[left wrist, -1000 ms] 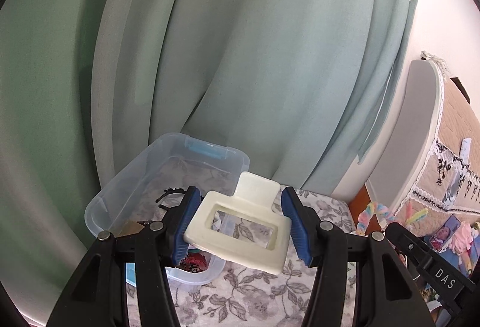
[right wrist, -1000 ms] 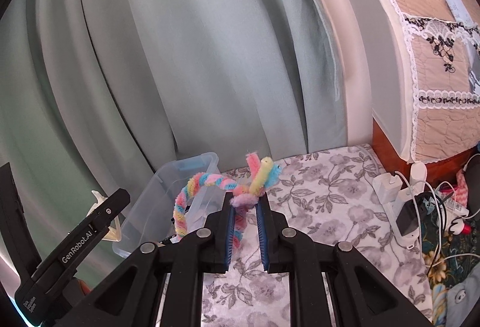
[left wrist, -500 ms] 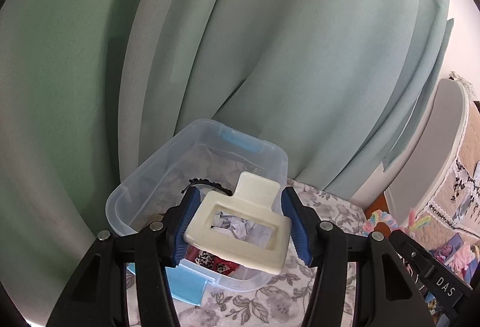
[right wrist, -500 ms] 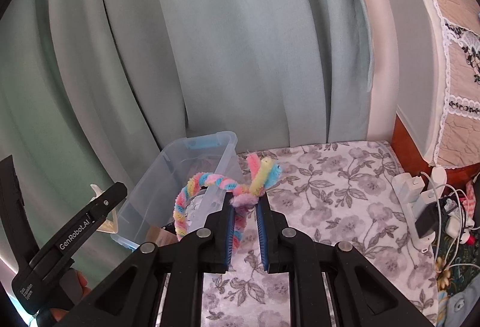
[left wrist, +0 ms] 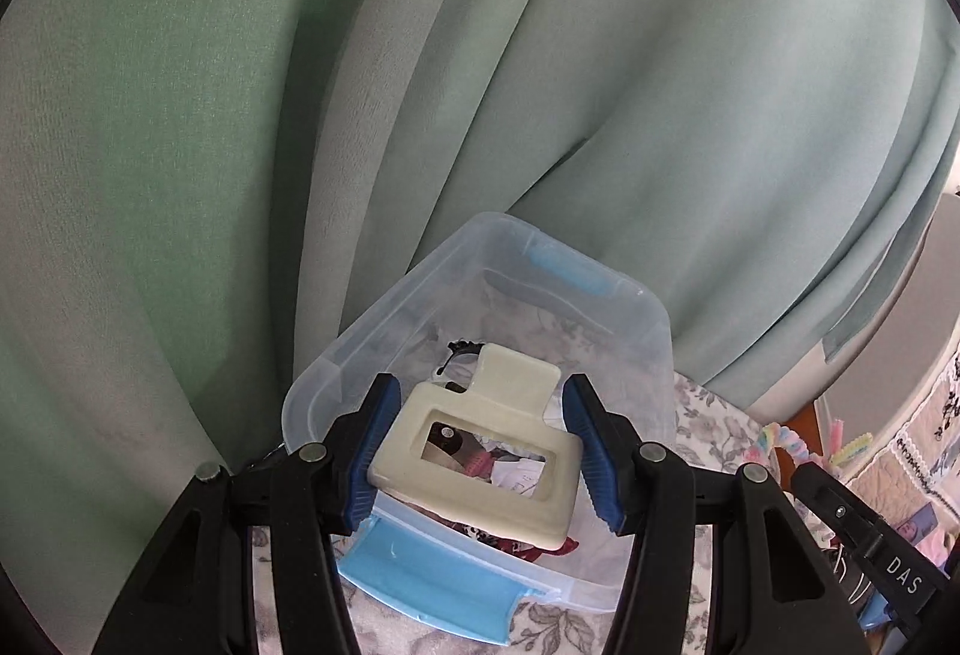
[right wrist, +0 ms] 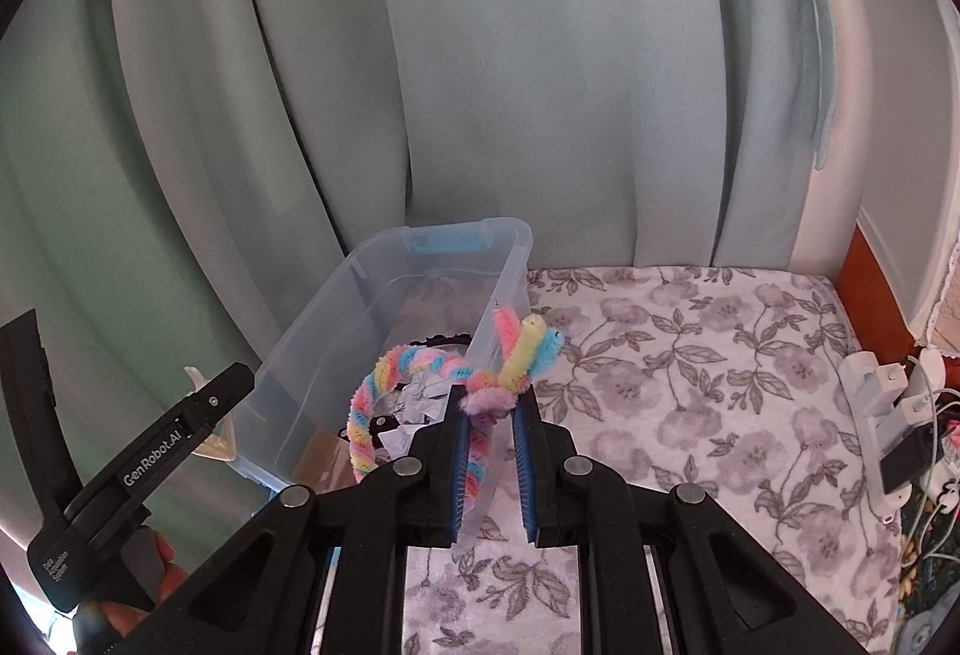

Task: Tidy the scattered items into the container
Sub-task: 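Open both tools to drop the claw clip and hair tie into the bin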

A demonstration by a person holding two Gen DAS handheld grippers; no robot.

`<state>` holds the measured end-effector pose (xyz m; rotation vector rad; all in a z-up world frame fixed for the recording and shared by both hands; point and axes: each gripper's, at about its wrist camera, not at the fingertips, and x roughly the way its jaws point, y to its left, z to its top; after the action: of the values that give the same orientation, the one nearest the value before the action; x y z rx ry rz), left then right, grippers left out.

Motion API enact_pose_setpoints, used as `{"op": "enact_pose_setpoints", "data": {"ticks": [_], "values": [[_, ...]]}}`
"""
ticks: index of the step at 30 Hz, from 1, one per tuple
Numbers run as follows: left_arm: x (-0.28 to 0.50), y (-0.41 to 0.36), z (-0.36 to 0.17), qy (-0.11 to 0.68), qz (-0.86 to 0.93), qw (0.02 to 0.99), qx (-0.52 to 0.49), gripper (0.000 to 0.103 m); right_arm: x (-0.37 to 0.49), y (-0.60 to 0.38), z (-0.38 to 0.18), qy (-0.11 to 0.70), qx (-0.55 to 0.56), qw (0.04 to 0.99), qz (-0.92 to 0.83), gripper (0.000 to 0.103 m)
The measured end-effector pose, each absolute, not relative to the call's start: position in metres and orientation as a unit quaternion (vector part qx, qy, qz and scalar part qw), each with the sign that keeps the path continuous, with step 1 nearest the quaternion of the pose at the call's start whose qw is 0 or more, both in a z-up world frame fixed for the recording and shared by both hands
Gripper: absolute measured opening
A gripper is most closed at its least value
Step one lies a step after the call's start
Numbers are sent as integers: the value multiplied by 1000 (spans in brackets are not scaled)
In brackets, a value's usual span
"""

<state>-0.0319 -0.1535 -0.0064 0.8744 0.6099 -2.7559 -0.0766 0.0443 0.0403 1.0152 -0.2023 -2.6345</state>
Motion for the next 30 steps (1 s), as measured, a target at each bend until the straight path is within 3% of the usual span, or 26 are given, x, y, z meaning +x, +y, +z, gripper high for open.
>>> {"op": "enact_pose_setpoints", "data": {"ticks": [25, 30], "values": [[-63, -163, -39, 220, -913, 92, 332, 58, -127, -12, 6, -18, 406, 208, -890, 19], [-66, -164, -43, 231, -908, 86, 338, 65, -130, -14, 1, -12, 415, 212, -885, 19]]}}
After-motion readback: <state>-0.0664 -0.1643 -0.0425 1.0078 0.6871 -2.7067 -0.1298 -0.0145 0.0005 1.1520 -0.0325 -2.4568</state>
